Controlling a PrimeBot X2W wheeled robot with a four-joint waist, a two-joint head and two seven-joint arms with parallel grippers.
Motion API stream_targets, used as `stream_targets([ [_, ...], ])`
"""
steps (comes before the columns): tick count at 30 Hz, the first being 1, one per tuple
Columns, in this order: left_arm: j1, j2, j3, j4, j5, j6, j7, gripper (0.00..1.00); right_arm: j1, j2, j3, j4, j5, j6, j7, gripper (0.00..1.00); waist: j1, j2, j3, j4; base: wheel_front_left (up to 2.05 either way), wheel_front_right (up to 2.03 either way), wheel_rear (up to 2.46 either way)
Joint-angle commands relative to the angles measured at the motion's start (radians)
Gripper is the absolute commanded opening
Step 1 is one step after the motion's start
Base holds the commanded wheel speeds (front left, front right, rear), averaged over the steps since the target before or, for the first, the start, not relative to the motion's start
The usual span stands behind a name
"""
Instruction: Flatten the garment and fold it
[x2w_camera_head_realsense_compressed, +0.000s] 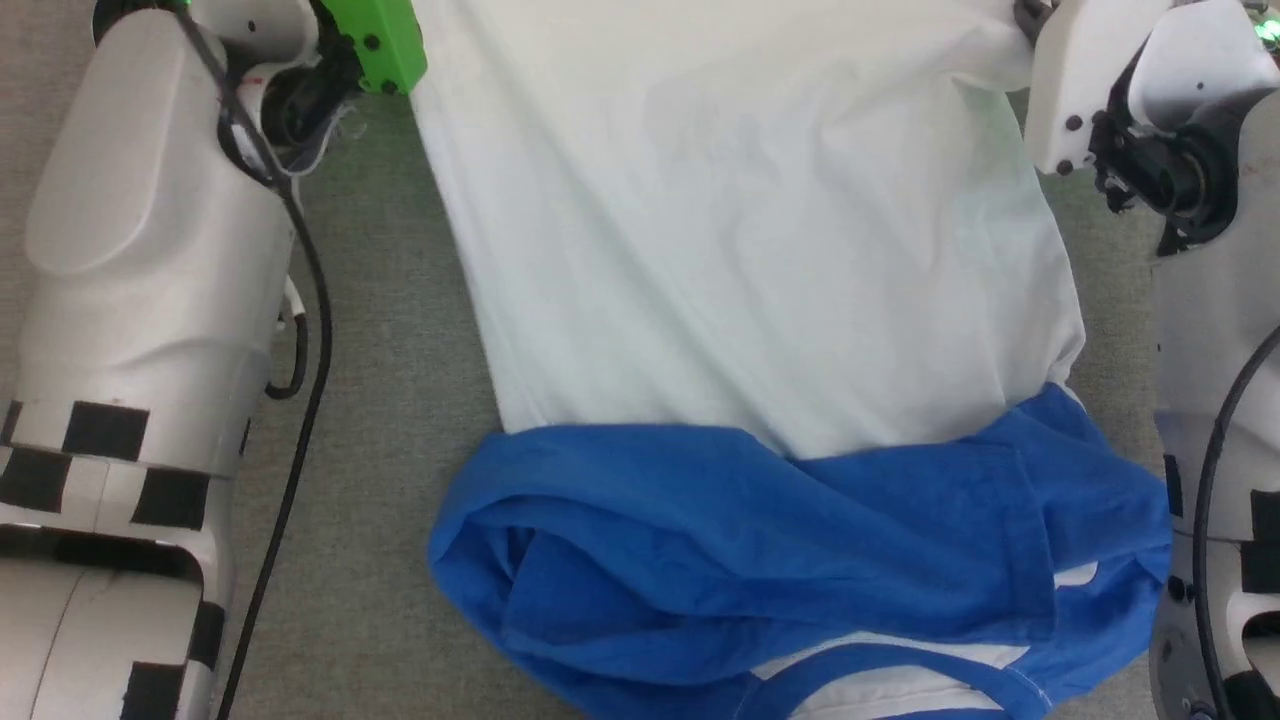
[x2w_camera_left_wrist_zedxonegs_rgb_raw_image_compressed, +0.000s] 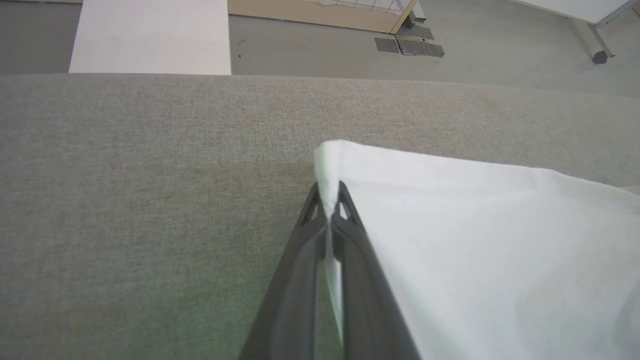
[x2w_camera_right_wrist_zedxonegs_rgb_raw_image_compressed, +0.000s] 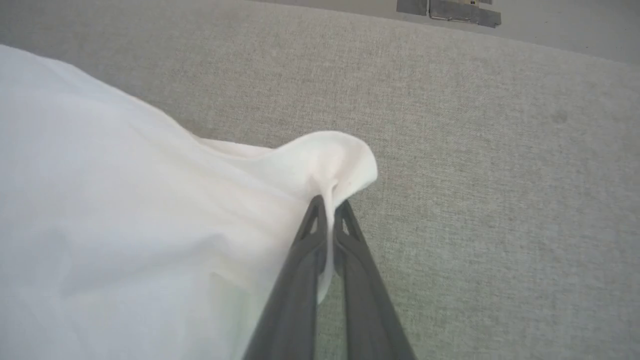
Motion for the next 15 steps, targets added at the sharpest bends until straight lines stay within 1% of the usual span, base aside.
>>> stream_targets([
  [1,-0.006,0.003,0.014,-0.011,-0.014,-0.020,-0.029,0.00,0.019,-0.007,-0.003,0.001,0.014,-0.002,-0.014,0.00,0.0000,-0.0001,-0.045,0.025,0.00,0.00,0.00],
  [2,-0.006,0.005,0.017,-0.020,-0.020,-0.034,-0.046,0.00,0.024,-0.010,-0.003,0.002,0.020,-0.002,-0.020,0.00,0.0000,-0.0001,-0.059,0.031,0.00,0.00,0.00],
  [3,0.002,0.000,0.039,-0.037,-0.059,-0.056,-0.064,0.00,0.035,-0.019,0.003,0.002,0.032,-0.002,-0.031,0.00,0.0000,-0.0001,-0.089,0.041,0.00,0.00,0.00],
  [6,0.021,0.001,0.050,-0.073,-0.102,-0.080,-0.085,0.00,0.054,-0.037,0.001,0.002,0.048,-0.002,-0.051,0.00,0.0000,-0.0001,-0.143,0.060,0.00,0.00,0.00],
  [12,0.103,0.003,0.051,-0.134,-0.172,-0.095,-0.096,0.00,0.093,-0.061,-0.014,-0.005,0.093,-0.002,-0.085,0.00,0.0000,-0.0001,-0.245,0.087,0.00,0.00,0.00],
  [15,0.149,0.010,0.053,-0.169,-0.188,-0.097,-0.128,0.00,0.123,-0.076,-0.030,-0.023,0.120,-0.002,-0.107,0.00,0.0000,-0.0001,-0.293,0.094,0.00,0.00,0.00],
])
